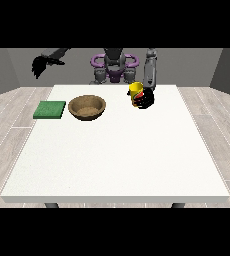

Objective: Pick the cup and pour the ball into the bowl, then pick the bowl and place it on the pad

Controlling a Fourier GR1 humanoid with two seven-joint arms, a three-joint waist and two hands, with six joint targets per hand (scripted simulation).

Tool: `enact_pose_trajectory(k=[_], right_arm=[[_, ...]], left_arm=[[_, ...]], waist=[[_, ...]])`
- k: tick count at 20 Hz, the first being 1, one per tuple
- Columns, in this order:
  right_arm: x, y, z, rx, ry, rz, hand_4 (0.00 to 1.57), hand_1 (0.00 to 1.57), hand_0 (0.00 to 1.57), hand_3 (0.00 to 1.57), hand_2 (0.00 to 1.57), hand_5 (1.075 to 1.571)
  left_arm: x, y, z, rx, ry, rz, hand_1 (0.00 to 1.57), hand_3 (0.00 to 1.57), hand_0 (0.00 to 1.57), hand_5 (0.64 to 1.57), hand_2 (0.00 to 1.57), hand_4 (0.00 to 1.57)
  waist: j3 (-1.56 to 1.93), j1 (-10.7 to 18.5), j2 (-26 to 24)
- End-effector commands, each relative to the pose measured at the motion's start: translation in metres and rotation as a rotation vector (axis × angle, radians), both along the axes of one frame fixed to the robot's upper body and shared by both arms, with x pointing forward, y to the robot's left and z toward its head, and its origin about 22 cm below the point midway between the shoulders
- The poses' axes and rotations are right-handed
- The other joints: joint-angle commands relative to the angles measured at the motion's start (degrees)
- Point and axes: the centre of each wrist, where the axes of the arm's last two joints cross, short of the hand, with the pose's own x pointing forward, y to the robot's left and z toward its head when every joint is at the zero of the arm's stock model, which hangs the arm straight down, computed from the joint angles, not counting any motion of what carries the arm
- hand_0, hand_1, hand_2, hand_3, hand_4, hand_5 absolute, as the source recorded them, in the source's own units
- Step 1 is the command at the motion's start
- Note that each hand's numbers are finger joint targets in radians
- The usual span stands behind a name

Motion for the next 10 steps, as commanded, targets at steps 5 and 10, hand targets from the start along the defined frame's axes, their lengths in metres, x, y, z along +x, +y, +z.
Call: enact_pose_trajectory(k=[5,10], right_arm=[[-0.001,-0.008,-0.022,0.014,0.117,-0.031,0.00,0.00,0.00,0.00,0.00,1.569],[-0.015,-0.017,-0.049,0.020,0.151,-0.055,0.00,0.00,0.00,0.00,0.00,1.568]], left_arm=[[0.061,0.075,0.101,0.416,0.070,0.146,1.44,1.57,1.44,1.303,1.57,1.57],[0.081,0.063,0.131,0.551,0.146,0.140,1.47,1.57,1.47,1.278,1.57,1.57]], waist=[[-0.12,2.6,-7.0],[-0.26,3.6,-8.7]])
